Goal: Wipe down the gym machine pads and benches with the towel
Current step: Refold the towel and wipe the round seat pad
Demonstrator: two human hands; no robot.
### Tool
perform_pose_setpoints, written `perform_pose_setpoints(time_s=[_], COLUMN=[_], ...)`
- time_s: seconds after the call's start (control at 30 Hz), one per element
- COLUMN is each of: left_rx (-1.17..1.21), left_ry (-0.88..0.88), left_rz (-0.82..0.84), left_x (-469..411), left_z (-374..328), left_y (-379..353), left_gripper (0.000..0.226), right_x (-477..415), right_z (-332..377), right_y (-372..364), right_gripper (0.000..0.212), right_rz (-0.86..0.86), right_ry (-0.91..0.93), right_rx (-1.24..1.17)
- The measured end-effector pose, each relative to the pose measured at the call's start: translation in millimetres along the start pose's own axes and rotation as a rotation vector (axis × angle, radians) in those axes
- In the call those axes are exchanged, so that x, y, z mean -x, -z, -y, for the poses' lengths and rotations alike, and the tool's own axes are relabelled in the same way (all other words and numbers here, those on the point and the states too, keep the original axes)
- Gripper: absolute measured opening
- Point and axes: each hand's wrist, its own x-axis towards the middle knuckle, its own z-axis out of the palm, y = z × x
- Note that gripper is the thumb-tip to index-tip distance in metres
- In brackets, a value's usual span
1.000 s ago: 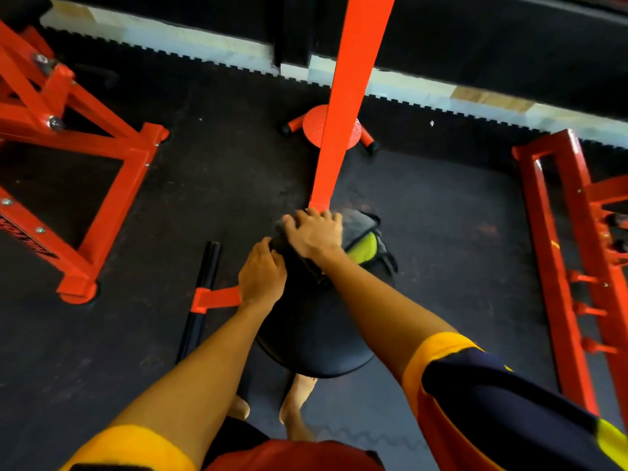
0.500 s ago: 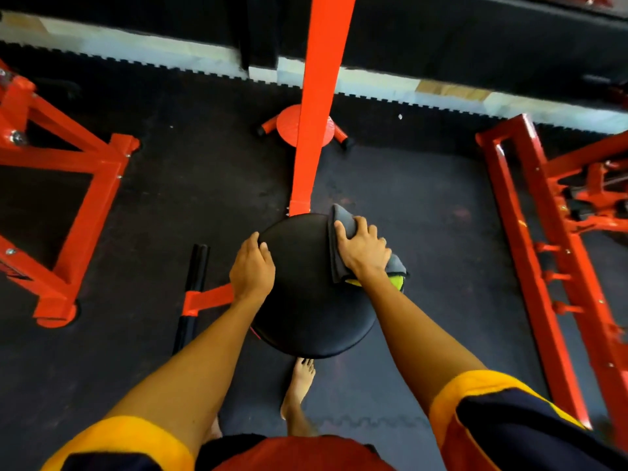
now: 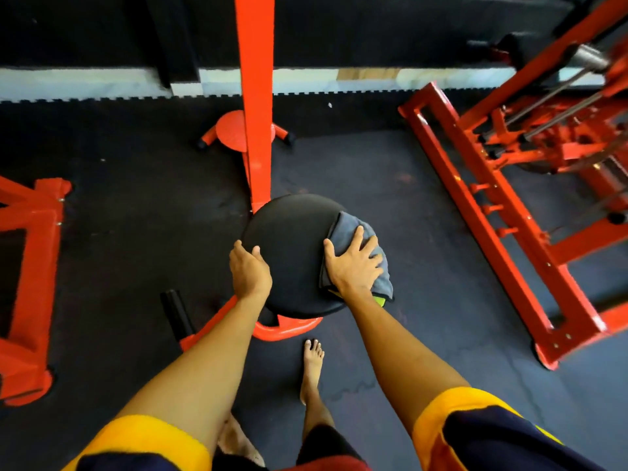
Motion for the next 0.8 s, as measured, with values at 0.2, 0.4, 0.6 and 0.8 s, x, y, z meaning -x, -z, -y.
perform_pose_setpoints(time_s=[0.2, 0.4, 0.6, 0.8], left_rx=[0.029, 0.062, 0.105, 0.206], left_ry=[0.054, 0.150, 0.198, 0.295], left_rz=[0.037, 0.075, 0.136, 0.234], left_x=[22.8, 51.3, 87.2, 108.9], left_z=[6.6, 8.5, 6.0, 6.7], left_y=[9.8, 13.5, 18.1, 29.2], left_gripper=[0.055, 0.058, 0.063, 0.064], right_x=[49.5, 84.4, 111.8, 131.1], right_z=[-1.2, 4.1, -3.7, -17.3], right_y=[-16.2, -14.1, -5.5, 13.5], right_gripper=[0.088, 0.076, 0.063, 0.059], right_rz=[0.027, 0.122, 0.168, 0.178], right_ry=[-0.052, 0.079, 0.312, 0.426], right_rx=[-0.006, 0.050, 0.037, -0.176])
